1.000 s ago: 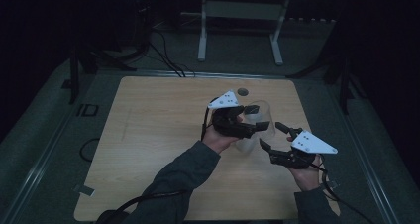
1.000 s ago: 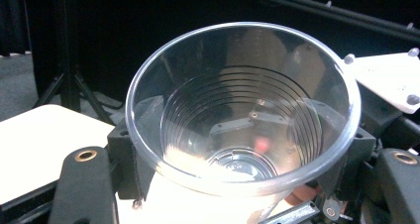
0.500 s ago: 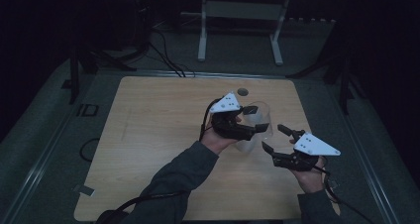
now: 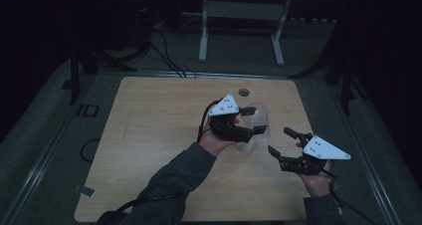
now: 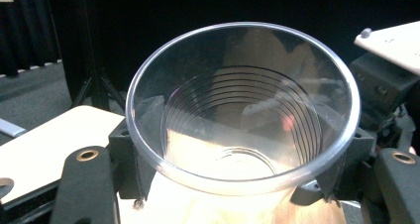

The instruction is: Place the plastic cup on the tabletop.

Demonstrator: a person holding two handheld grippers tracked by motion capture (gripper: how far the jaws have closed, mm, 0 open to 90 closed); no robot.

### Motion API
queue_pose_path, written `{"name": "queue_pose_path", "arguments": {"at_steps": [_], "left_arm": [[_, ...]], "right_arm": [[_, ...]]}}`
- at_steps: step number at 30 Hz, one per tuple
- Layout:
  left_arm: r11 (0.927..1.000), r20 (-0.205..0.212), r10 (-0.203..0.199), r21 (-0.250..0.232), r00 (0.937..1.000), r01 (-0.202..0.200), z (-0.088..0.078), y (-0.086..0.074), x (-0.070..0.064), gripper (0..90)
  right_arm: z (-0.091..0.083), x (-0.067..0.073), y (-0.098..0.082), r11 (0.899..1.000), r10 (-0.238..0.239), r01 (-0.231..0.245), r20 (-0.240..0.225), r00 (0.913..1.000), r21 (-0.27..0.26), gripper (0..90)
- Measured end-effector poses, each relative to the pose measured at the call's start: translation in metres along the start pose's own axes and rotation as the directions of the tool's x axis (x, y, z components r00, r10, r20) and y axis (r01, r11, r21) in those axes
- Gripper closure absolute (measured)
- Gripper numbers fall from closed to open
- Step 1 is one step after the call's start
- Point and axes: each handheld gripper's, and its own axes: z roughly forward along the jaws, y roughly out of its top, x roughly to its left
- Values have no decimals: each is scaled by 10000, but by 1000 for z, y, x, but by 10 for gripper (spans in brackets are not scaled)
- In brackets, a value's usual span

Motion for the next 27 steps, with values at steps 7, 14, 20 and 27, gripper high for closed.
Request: {"name": "queue_pose_path", "arguments": {"at_steps": [7,14,20,27], "left_arm": [[9997,10,105,205,9999,-106,0,-4,-3,306],[9990,7,268,360,9996,-268,0,-7,-5,306],[9975,-65,414,580,9991,-409,3,-13,-8,307],[9951,-218,530,852,9984,-509,10,-26,-10,307]], "right_arm": [[-2,-2,6,9995,81,-78,83,9999,-295,217],[-2,-8,12,9972,395,-366,435,9983,-655,232],[-3,-13,17,9944,642,-570,806,9947,-888,237],[-3,-17,23,9913,819,-689,1148,9900,-1123,244]]}}
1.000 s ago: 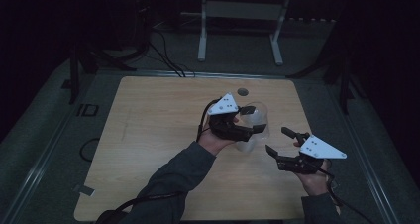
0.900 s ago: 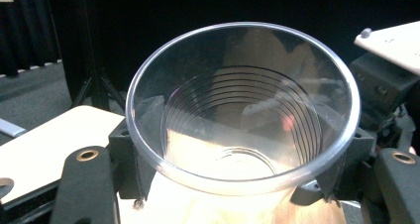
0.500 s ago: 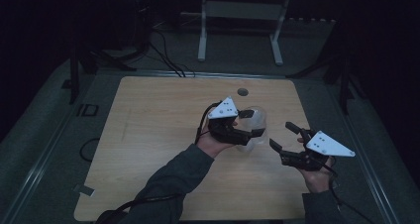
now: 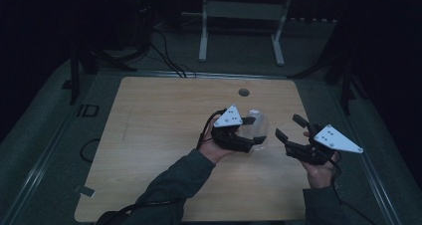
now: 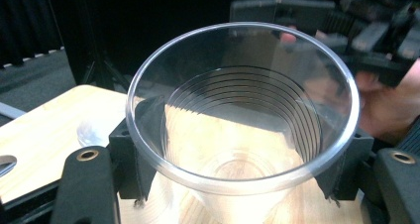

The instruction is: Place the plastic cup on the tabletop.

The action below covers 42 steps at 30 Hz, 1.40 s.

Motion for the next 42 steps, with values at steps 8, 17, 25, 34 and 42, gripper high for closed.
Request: {"name": "queue_pose_path", "arguments": {"at_steps": [8,17,25,34,42], "left_arm": [[9995,-210,235,208,9995,-231,15,-18,-6,306],[9986,-316,147,514,9994,-131,31,-41,-6,302],[9928,-478,400,1146,9981,-343,49,-65,-10,296],[9862,-457,418,1621,9981,-339,64,-85,-16,290],[9829,-432,374,1820,9984,-289,70,-95,-17,278]], "right_arm": [[2,0,6,9997,39,-35,150,9999,-254,244],[3,1,10,9991,-24,32,177,9998,-419,244],[3,2,10,9990,-42,48,132,9999,-450,244],[3,2,10,9989,-44,48,91,9999,-472,244],[2,2,10,9987,-61,66,92,9999,-514,244]]}}
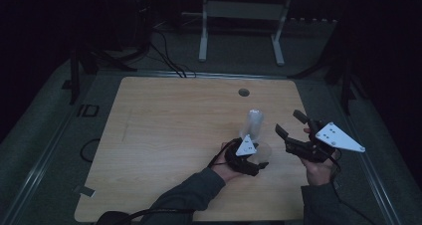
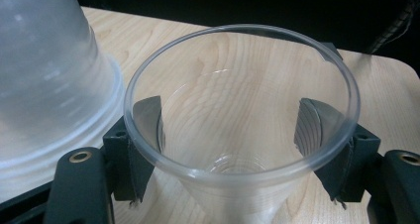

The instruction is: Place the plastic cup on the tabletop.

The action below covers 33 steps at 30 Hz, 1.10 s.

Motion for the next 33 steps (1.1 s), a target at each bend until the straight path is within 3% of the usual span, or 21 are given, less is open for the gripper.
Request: {"name": "queue_pose_path", "arguments": {"at_steps": [12,21,26,33], "left_arm": [[10000,88,-10,15,10000,10,4,-3,-2,266],[9995,186,-75,321,9998,69,6,-7,0,265],[9979,155,-108,643,9998,98,6,-9,-2,189],[9969,32,-219,755,9998,216,0,-14,0,156]], "right_arm": [[-1,0,-1,10000,10,-10,-11,10000,16,244],[-1,0,-1,10000,-11,11,-24,10000,-3,244],[-1,0,-2,10000,-23,23,-27,10000,-7,243],[-2,0,-3,10000,-7,7,-72,10000,18,243]]}}
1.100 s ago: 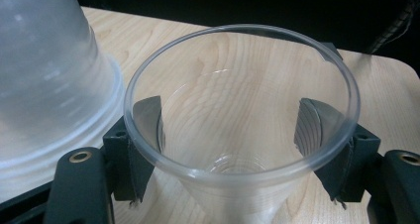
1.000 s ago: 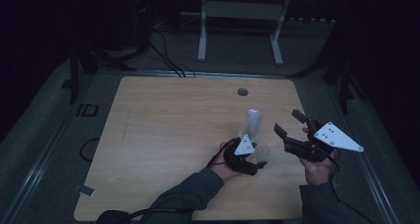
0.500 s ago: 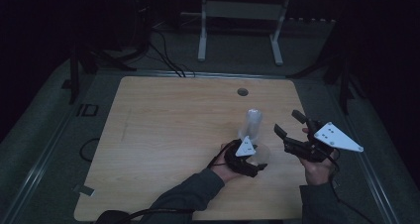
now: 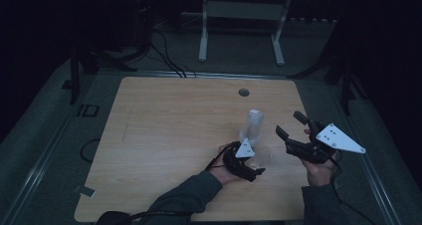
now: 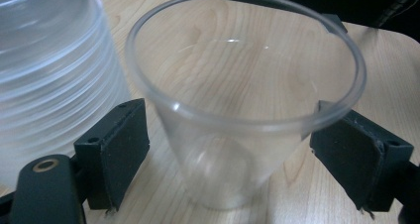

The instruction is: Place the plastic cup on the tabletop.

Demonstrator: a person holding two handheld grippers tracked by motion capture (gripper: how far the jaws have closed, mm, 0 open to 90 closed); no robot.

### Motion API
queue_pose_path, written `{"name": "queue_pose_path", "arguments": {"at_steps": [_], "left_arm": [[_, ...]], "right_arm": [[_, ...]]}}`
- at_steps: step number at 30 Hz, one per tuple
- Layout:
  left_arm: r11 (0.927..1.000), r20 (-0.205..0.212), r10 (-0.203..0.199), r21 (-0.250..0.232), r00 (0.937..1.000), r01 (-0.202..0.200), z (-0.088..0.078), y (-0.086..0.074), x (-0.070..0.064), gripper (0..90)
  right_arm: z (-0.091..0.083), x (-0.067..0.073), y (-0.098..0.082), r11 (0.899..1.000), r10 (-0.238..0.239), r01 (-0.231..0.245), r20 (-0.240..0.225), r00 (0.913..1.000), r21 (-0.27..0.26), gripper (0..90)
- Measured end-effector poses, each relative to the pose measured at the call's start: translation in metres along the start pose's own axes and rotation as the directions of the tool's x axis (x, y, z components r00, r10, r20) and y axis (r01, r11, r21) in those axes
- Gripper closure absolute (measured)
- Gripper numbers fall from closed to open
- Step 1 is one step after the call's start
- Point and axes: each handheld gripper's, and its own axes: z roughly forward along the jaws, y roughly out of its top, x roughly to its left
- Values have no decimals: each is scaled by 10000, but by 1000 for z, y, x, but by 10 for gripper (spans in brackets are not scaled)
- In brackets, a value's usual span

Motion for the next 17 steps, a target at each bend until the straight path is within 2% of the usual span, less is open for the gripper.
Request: {"name": "queue_pose_path", "arguments": {"at_steps": [13,17], "left_arm": [[9990,-261,-396,-195,9989,391,-16,-6,7,150],[9988,-262,-390,-305,9989,382,-20,-6,6,150]], "right_arm": [[0,0,-2,10000,15,-15,-21,10000,-9,243],[0,0,-2,10000,4,-4,-19,10000,-8,242]]}}
